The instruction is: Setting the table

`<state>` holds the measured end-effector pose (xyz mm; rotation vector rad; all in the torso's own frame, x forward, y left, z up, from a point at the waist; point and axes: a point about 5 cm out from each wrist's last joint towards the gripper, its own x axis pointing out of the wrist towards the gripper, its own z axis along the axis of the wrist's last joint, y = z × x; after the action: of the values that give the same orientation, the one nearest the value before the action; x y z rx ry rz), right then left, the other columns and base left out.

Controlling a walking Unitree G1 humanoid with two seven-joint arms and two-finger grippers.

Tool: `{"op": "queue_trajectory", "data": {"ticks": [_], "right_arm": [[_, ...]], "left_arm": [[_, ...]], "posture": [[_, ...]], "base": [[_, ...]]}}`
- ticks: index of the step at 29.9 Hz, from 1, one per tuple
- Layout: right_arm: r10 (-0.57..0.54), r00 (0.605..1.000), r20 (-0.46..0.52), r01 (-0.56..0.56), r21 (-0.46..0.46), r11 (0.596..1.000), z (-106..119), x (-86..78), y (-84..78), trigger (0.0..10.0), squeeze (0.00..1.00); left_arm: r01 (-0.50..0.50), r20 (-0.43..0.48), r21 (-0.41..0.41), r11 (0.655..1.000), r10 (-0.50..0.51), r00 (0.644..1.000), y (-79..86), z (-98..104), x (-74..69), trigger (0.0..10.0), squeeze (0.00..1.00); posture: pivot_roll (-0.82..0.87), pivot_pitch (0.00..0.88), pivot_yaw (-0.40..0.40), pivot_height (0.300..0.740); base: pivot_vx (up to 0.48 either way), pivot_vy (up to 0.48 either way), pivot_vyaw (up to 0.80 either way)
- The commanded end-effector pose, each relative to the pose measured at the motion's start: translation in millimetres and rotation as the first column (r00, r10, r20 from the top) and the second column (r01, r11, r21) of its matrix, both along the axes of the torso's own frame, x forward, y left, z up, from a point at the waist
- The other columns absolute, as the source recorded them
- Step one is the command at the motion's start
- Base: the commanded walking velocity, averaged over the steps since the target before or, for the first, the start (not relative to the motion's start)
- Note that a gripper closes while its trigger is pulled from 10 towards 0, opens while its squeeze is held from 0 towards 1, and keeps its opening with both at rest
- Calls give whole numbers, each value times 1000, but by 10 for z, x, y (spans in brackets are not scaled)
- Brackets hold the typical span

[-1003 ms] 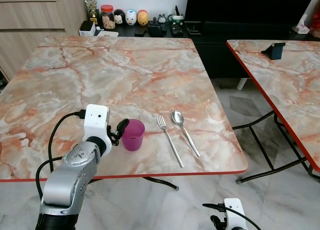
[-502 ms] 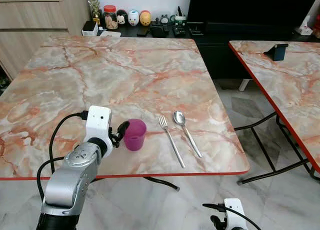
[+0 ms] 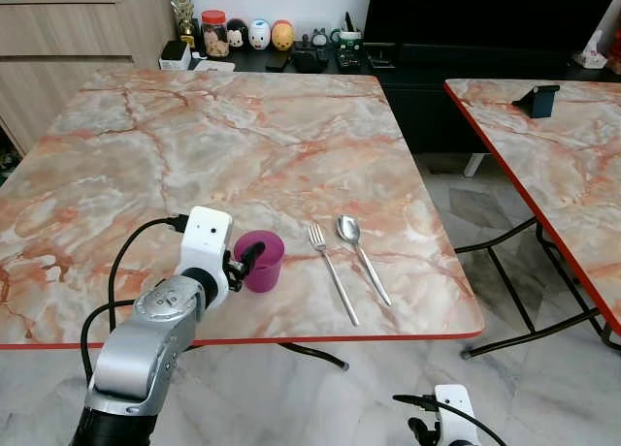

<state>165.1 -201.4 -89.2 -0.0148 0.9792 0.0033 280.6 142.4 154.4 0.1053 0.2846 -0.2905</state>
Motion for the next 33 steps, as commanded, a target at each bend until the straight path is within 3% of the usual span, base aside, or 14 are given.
{"op": "queue_trajectory", "data": {"ticks": [1, 14, 15, 16, 17, 33], "right_arm": [[-3, 1000, -9, 3, -2, 1000, -7, -16, -9, 10000, 0], [-6, 1000, -10, 6, 1, 1000, -7, -15, -6, 10000, 0], [-6, 1000, -10, 6, 1, 1000, -7, -15, -6, 10000, 0], [-7, 1000, -10, 7, 1, 1000, -7, -15, -7, 10000, 0], [-7, 1000, -10, 7, 2, 1000, -7, -14, -6, 10000, 0], [-10, 1000, -9, 10, 6, 1000, -6, -13, -5, 10000, 0]], "left_arm": [[28, 14, 25, 999, -29, 999, -51, 60, -1, 10000, 0], [42, 13, 52, 998, -43, 999, -66, 64, 6, 10000, 0], [43, 13, 52, 998, -43, 999, -67, 64, 6, 6275, 0], [53, 12, 50, 997, -53, 999, -77, 63, 3, 745, 0], [57, 12, 49, 997, -58, 998, -83, 65, 3, 0, 0], [120, -4, 54, 991, -120, 993, -140, 68, -5, 0, 0]], "posture": [[103, 0, -70, 740], [103, 0, -69, 740], [103, 0, -69, 740], [103, 0, -69, 740], [103, 0, -69, 740], [102, 0, -68, 740]], "base": [[0, 0, 0], [0, 0, 0], [0, 0, 0], [0, 0, 0], [0, 0, 0], [0, 0, 0]]}}
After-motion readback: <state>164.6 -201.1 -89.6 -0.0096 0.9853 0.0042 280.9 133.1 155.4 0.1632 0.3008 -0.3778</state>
